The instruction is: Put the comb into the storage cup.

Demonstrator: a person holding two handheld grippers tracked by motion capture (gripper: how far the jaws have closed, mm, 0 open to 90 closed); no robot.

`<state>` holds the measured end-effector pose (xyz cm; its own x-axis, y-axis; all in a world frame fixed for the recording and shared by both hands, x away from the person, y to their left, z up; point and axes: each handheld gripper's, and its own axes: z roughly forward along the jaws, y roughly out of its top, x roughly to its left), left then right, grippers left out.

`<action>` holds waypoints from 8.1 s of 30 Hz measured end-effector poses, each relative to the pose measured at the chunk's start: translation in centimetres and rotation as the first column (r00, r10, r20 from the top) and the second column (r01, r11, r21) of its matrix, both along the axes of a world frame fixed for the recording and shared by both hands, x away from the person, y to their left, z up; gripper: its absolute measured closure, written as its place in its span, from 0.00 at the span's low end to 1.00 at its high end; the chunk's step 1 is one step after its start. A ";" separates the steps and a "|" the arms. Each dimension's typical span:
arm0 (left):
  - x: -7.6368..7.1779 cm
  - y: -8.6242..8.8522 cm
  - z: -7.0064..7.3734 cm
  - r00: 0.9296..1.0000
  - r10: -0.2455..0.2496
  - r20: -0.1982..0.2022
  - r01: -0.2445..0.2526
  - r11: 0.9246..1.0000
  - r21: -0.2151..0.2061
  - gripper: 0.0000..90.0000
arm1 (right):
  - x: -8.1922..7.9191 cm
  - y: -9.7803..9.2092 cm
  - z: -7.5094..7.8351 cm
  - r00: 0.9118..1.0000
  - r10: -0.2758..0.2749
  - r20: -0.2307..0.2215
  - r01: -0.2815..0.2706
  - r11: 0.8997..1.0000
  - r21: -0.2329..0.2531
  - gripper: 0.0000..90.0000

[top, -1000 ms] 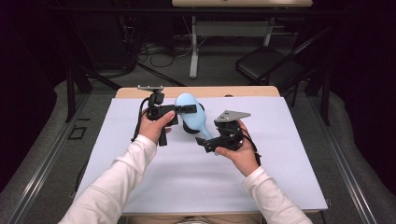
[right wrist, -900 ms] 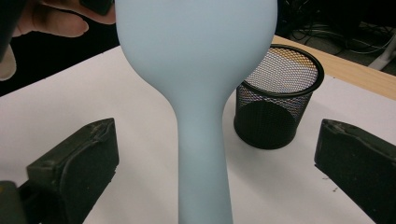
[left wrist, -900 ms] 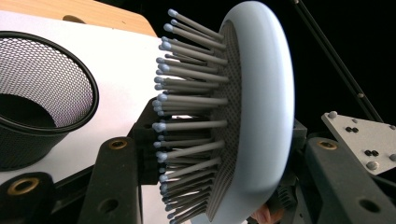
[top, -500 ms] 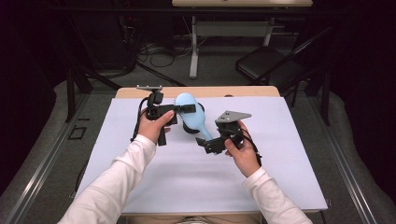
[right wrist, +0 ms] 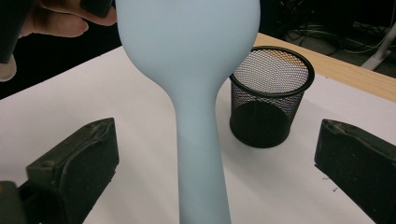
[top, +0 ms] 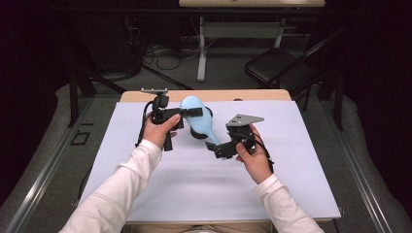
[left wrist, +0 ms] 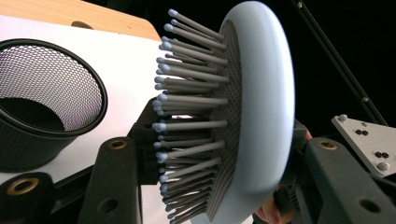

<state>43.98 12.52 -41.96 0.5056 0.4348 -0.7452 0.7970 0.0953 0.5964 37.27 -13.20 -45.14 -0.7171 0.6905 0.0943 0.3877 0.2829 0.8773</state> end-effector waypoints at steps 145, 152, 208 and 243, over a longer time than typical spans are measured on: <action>4.3 3.6 5.0 0.892 0.332 0.305 -0.385 0.914 0.131 0.54 | -0.7 -1.6 0.1 1.000 -0.021 -0.011 0.022 0.998 0.060 0.00; 4.4 3.5 4.9 0.888 0.336 0.315 -0.393 0.910 0.136 0.54 | -0.8 -1.6 0.1 1.000 -0.022 -0.012 0.023 0.998 0.060 0.00; 5.5 0.0 3.0 0.872 0.280 0.402 -0.409 0.868 0.282 0.54 | -0.8 -1.7 0.1 1.000 -0.020 -0.013 0.020 0.998 0.063 0.00; 6.2 -1.6 1.6 0.878 0.198 0.436 -0.373 0.853 0.363 0.54 | -0.8 -1.8 0.2 1.000 -0.022 -0.010 0.023 0.997 0.068 0.00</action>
